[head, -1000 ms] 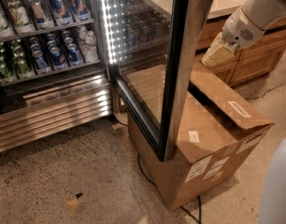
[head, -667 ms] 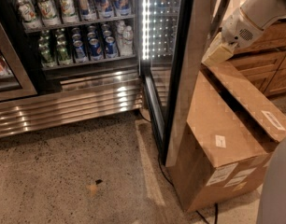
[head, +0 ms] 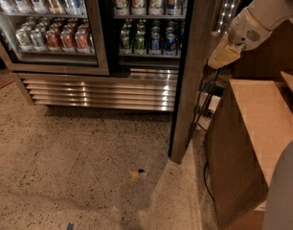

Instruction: Close right fridge door

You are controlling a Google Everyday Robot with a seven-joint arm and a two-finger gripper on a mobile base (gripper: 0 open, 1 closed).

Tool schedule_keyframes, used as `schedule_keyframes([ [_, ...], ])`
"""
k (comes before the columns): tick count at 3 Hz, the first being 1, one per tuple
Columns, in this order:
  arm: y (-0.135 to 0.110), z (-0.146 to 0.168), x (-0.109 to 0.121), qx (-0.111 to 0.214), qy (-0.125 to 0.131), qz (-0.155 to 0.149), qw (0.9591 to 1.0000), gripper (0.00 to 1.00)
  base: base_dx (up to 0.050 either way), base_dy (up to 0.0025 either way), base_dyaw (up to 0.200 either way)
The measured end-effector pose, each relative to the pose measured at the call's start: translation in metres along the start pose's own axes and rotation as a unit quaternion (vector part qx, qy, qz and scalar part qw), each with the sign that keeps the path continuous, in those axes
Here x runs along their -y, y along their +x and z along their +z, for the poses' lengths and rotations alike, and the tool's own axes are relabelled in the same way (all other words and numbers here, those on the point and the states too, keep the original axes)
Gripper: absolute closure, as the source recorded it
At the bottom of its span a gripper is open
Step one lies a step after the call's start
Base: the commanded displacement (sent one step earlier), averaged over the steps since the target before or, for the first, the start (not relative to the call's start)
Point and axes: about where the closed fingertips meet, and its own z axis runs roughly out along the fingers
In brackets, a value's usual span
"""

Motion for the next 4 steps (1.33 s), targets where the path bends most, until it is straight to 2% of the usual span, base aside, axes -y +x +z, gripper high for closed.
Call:
schedule_keyframes([
  [1, 0.0000, 0.0000, 0.0000, 0.000, 0.000, 0.000, 1.0000, 1.00, 0.046, 0.00005, -0.001],
  [3, 0.0000, 0.0000, 0.0000, 0.000, 0.000, 0.000, 1.0000, 1.00, 0.037, 0.00243, 0.133],
  [4, 0.0000, 0.0000, 0.0000, 0.000, 0.000, 0.000, 1.0000, 1.00, 0.049, 0.00011, -0.003],
])
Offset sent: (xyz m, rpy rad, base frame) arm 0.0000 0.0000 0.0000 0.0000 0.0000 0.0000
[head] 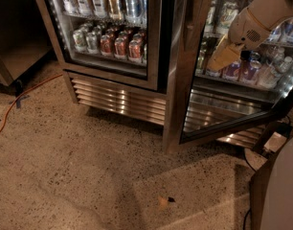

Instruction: Close right fridge door

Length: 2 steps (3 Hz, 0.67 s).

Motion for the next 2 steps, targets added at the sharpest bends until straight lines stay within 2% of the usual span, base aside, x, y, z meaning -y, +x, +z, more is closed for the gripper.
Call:
schedule_keyframes([
  [2, 0.0000, 0.0000, 0.0000, 0.000, 0.000, 0.000, 1.0000, 1.00, 0.049, 0.00003, -0.001],
])
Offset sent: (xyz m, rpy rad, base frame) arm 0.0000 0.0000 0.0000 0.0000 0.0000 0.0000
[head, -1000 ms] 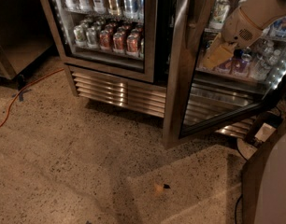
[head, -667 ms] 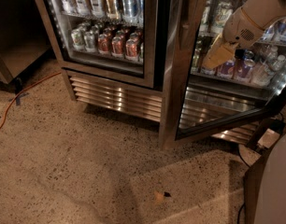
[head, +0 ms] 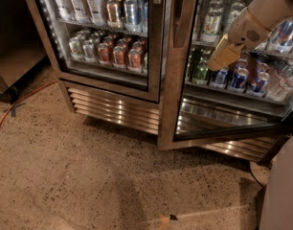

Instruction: Close right fridge door

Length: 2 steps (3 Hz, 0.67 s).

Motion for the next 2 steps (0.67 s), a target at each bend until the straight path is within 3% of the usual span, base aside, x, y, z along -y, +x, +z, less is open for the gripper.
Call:
schedule_keyframes([
  [2, 0.0000, 0.0000, 0.0000, 0.000, 0.000, 0.000, 1.0000, 1.00, 0.048, -0.00004, 0.001],
])
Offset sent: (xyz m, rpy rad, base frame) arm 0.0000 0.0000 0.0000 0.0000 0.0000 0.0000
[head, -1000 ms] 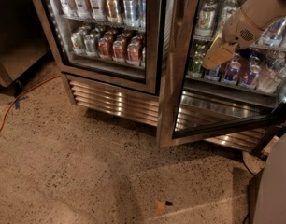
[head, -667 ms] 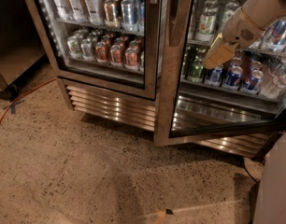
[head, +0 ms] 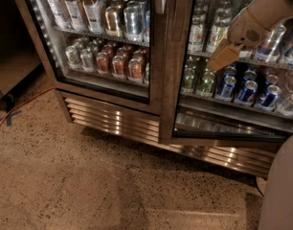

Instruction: Close right fridge door

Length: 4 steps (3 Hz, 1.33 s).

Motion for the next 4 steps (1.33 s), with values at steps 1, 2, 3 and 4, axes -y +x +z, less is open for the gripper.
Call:
schedule_keyframes([
  [1, 0.0000, 0.0000, 0.0000, 0.000, 0.000, 0.000, 1.0000, 1.00, 0.048, 0.00003, -0.001],
  [2, 0.0000, 0.0000, 0.0000, 0.000, 0.000, 0.000, 1.0000, 1.00, 0.048, -0.00001, 0.000],
  [3, 0.0000, 0.0000, 0.0000, 0.000, 0.000, 0.000, 1.0000, 1.00, 0.048, 0.00002, -0.001],
  [4, 0.0000, 0.0000, 0.0000, 0.000, 0.000, 0.000, 1.0000, 1.00, -0.050, 0.00020, -0.001],
])
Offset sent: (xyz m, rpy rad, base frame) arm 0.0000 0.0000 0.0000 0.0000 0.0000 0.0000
